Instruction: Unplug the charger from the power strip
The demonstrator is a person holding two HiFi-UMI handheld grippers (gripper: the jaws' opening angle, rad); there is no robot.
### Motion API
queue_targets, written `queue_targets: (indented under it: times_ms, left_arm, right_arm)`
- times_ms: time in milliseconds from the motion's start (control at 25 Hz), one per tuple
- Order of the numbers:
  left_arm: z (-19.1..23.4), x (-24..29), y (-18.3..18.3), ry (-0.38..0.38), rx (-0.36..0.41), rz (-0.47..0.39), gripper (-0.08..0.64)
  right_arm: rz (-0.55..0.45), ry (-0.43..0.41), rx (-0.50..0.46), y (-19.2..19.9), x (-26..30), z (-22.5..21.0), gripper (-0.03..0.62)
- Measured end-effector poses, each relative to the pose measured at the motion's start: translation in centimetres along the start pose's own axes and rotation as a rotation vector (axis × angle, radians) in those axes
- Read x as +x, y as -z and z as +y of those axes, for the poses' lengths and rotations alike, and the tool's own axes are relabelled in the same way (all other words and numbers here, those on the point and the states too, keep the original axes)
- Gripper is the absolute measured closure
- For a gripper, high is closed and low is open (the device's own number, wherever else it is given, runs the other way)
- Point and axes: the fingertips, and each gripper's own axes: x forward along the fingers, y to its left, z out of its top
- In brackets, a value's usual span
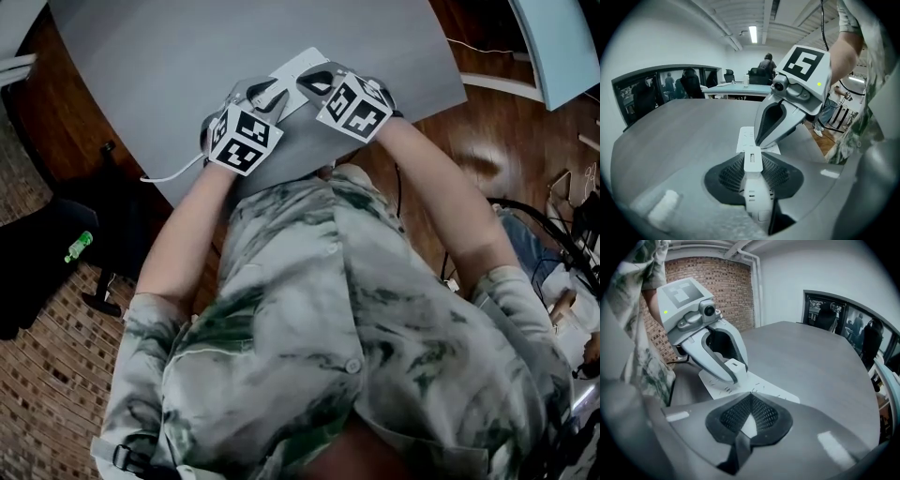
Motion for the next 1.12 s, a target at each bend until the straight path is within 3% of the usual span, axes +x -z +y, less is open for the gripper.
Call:
queue_targets:
  times_ms: [440,600,720,1000,1120]
  left_arm:
    - [-0.2,0.0,-0.3,0.009,-0.003,0.012,0.457]
    - [1.7,-3.8,-6.0,-0.025,0.021,-0.162,0.456]
    - [4.4,-6.9,-8.2,-0.055,0.008,-0.2,0.454]
    - [3.5,-10.1,-5.9,-0.088,-0.042,-0.162,0.454]
    - [2.8,-11.7,-5.5,-0.119,-0.088,-0.166,0.453]
  right_arm:
    - [0.092,-0.013,0.069,0.2,-0.1,0.1,0.586]
    - [0.109,-0.002,0.058,0.1,0.1,-0.1,0.586]
    - [0.107,-0.006,0.055,0.0,0.1,-0.3,0.588]
    - [0.007,0.045,0.058,0.2,-0.1,-0.8,0.589]
    - [-0.05,0.088,-0.003,-1.1,-1.1,-1.3,0.591]
